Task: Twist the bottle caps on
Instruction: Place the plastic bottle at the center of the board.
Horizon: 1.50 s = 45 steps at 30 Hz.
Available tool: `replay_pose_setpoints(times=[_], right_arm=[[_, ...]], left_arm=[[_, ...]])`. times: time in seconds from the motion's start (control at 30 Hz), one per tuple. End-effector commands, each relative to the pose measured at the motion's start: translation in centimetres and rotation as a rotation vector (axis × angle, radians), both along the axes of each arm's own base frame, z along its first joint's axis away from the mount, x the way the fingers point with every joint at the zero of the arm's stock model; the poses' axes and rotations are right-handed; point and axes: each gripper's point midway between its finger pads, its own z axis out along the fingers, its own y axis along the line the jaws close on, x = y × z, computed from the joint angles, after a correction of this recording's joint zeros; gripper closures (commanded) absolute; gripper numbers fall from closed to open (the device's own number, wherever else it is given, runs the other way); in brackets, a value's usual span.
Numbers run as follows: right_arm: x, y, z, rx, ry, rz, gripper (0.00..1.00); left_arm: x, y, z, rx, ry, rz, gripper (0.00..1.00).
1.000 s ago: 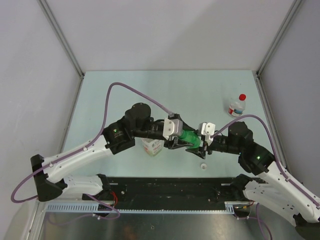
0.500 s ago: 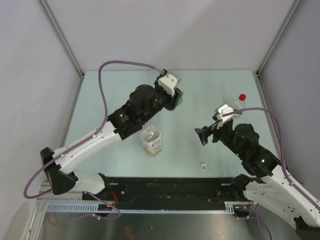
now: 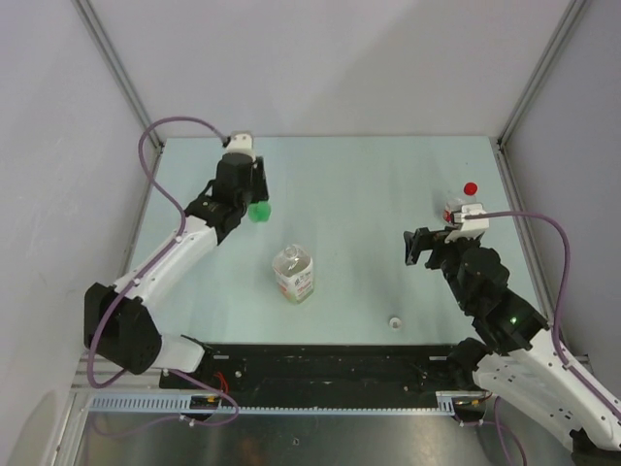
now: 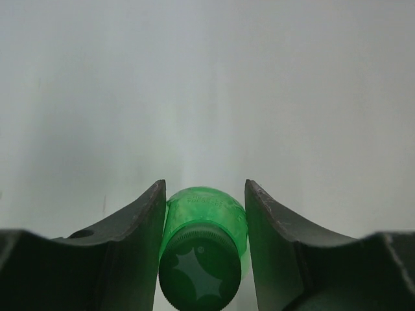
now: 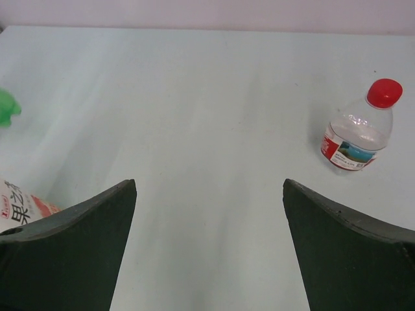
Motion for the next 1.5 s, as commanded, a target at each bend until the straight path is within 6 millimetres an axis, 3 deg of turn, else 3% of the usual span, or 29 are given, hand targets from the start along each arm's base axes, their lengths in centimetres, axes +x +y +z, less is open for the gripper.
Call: replay_pose_setpoints(times=[0.0, 0.13, 0.27, 0.47, 0.73, 1.17, 1.37, 1.47], right_arm=[[0.8, -0.8, 0.7, -0.007, -0.029, -0.058, 0.01], [1.0, -0.5, -0.3, -0.058, -0.002, -0.045, 0.01], [1.3, 0.1, -1.1, -0.093, 0.02, -0.019, 0.01], [1.5, 0.5, -1.6, -0.116, 0.033, -0.005, 0.01], [1.4, 0.0, -1.5, -0.113, 0.03, -0.024, 0.01], [0.7, -0.3, -0.5, 0.015, 0.021, -0.05, 0.01], [0.4, 0.5, -1.2, 0.063, 0.065, -0.018, 0.01], [0.3, 0.6, -1.9, 0.082, 0.101, -0.024, 0.01]], left_arm=[[-1.3, 2.2, -5.0, -0.055, 0.125, 0.099, 0.96], [-1.8, 3.3, -8.6, -0.021, 0.192, 0.153, 0.94], [-2.1, 3.5, -10.6, -0.015, 0.224, 0.167, 0.92], [-2.5, 3.1, -12.6, -0.025, 0.227, 0.133, 0.83], [-3.2, 2.6, -13.6, -0.044, 0.215, 0.084, 0.68], [-4.5, 2.2, -11.0, -0.101, 0.148, 0.036, 0.28], [-4.8, 1.7, -9.5, -0.123, 0.117, -0.003, 0.05], [-4.9, 1.5, -7.9, -0.143, 0.079, -0.022, 0.01]])
